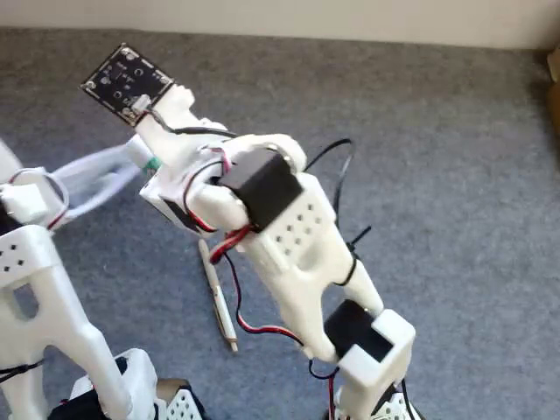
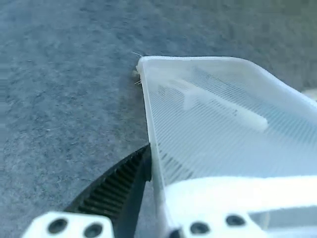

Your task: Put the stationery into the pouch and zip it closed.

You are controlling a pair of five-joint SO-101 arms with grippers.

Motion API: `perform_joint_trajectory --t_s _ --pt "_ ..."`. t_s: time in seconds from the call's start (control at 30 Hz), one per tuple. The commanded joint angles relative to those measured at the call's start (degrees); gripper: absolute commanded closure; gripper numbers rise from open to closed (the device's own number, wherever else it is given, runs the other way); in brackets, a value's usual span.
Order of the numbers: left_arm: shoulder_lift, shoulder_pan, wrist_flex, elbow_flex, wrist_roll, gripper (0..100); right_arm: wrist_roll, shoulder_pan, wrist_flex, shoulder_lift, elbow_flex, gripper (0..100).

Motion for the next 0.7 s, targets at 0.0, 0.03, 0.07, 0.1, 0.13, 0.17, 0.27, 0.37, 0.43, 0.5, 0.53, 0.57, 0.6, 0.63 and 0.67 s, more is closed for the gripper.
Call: perform_joint_trajectory --t_s 0.0,0.03,0.07,0.1,0.13,0.17,0.27,0.37,0.43,0.5,0.53,0.57,0.6,0.63,0.67 --pt "-0.48 6.99 5.45 -6.81 -2.02 97 0.26 0.66 0.75 -4.88 -0.48 99.4" --pt "-0.48 7.87 6.24 -7.78 -2.02 97 0.26 0.66 0.75 -5.14 -0.48 99.4" --pt "-0.48 8.75 6.95 -8.84 -2.02 97 -0.44 0.66 0.75 -5.49 -0.48 99.4" --pt "-0.48 9.63 7.65 -9.89 -2.02 97 -2.02 0.66 0.66 -5.76 -0.48 99.4" --pt "-0.48 10.68 8.44 -10.95 -2.02 97 -4.04 0.66 0.66 -6.02 -0.48 99.4" --pt "-0.48 12.09 8.97 -12.0 -2.11 97 -5.54 0.66 0.57 -6.55 -0.57 99.4" --pt "-0.31 17.19 9.93 -14.99 -2.11 97 -9.23 0.66 -1.63 -7.96 -0.57 99.4" --pt "-0.04 20.53 10.64 -18.07 -2.11 97 -13.01 0.66 -3.47 -8.48 -0.57 99.4" --pt "0.13 21.93 11.6 -20.26 -2.11 97 -14.68 0.66 -4.62 -8.57 -0.57 99.4" --pt "0.13 22.29 11.96 -20.88 -2.11 97 -15.38 0.66 -5.32 -8.48 -0.57 99.4" --pt "0.13 22.29 11.96 -20.7 -2.11 96 -15.38 0.66 -5.49 -8.31 -0.57 99.4" --pt "0.13 22.29 11.96 -20.53 -2.11 95 -15.38 0.66 -5.49 -8.31 -0.57 99.4" --pt "0.22 22.29 11.87 -19.91 -2.11 95 -15.38 0.57 -5.49 -8.4 -0.57 99.4" --pt "0.22 22.29 11.69 -19.21 -2.02 94 -15.38 0.57 -5.49 -8.48 -0.57 99.4" --pt "0.22 22.37 11.6 -18.59 -2.02 94 -15.38 0.57 -5.49 -8.57 -0.57 99.4"
